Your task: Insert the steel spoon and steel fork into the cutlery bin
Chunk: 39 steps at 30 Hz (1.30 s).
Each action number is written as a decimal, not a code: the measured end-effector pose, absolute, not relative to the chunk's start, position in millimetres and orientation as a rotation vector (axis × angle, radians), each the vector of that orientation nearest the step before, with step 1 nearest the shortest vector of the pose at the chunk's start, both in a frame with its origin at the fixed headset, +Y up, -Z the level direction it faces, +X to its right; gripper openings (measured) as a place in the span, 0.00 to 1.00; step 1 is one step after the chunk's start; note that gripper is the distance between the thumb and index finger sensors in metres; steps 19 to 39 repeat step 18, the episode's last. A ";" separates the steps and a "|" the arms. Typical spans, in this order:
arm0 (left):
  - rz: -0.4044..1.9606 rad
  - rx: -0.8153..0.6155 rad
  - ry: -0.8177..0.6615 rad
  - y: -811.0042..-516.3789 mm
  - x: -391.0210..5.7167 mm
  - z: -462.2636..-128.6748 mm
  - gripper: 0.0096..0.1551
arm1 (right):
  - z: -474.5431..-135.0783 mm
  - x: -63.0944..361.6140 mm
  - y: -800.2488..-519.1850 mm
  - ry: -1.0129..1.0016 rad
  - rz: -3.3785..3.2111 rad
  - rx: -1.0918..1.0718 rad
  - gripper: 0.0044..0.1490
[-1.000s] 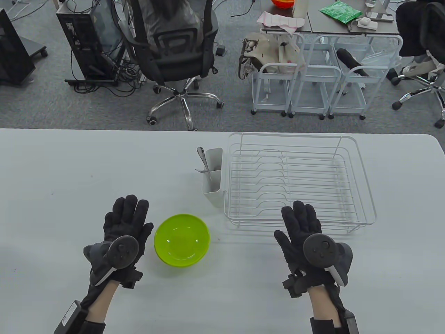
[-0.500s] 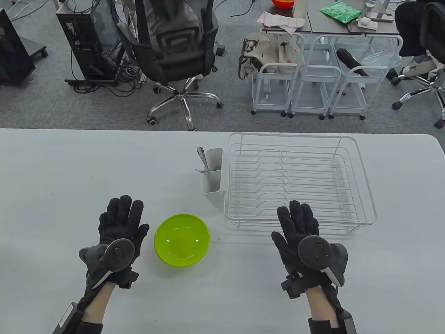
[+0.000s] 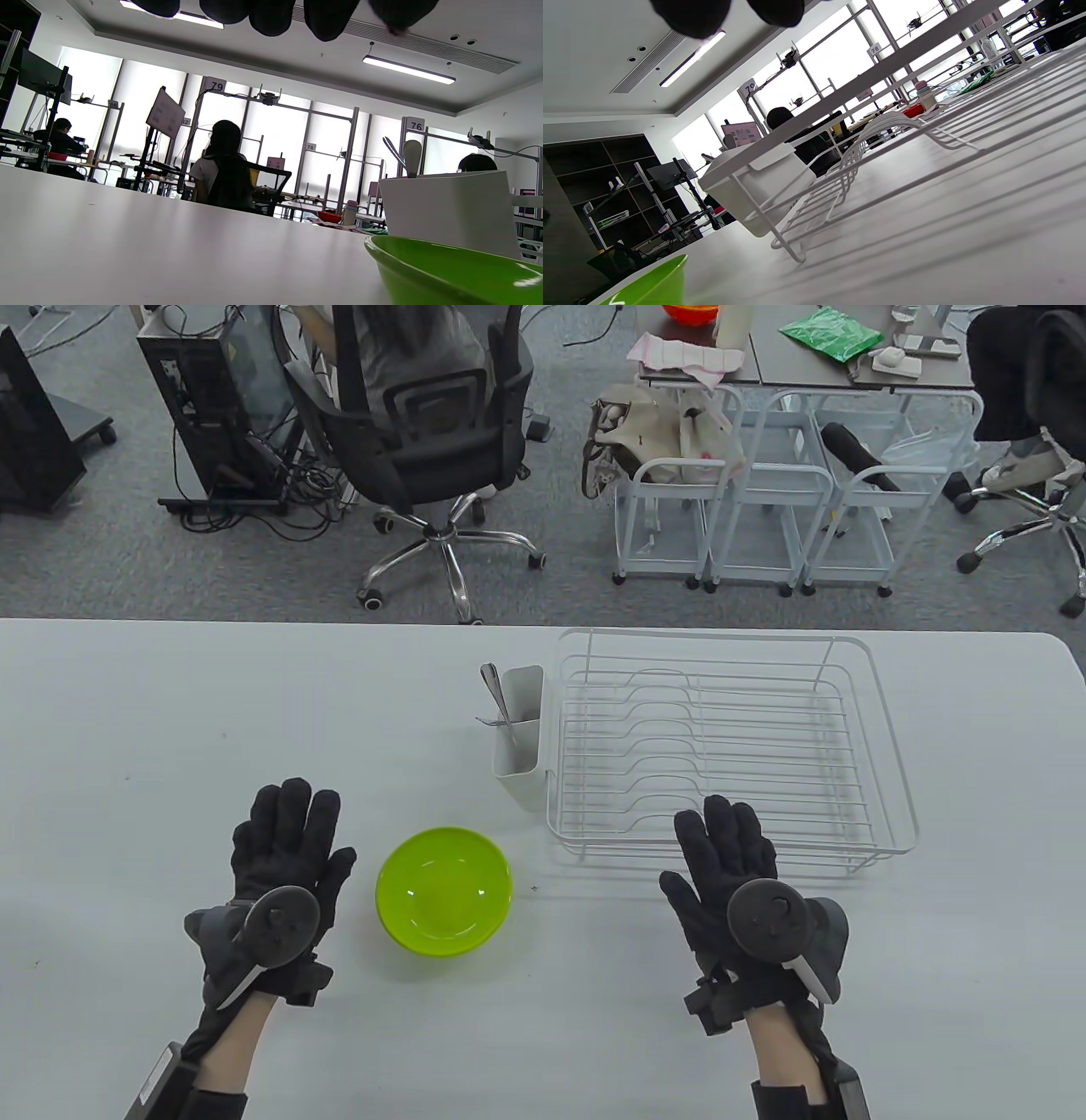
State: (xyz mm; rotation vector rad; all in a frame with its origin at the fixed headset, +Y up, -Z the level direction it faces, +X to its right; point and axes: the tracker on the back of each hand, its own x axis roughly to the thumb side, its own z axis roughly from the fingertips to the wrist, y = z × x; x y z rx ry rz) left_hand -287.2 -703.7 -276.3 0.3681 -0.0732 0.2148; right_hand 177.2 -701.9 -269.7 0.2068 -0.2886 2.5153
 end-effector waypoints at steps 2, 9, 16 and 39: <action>0.217 0.367 -0.070 -703.6 -288.1 -276.4 0.38 | -269.4 176.0 -701.4 -0.293 2.526 0.213 0.44; 0.223 0.362 -0.060 -703.2 -291.1 -276.9 0.38 | -270.4 176.1 -703.1 -0.277 2.531 0.208 0.44; 0.227 0.349 -0.062 -703.0 -291.5 -277.4 0.38 | -270.2 177.1 -702.4 -0.279 2.533 0.198 0.44; 0.227 0.345 -0.064 -703.3 -291.1 -277.7 0.38 | -269.8 179.8 -701.3 -0.287 2.525 0.180 0.44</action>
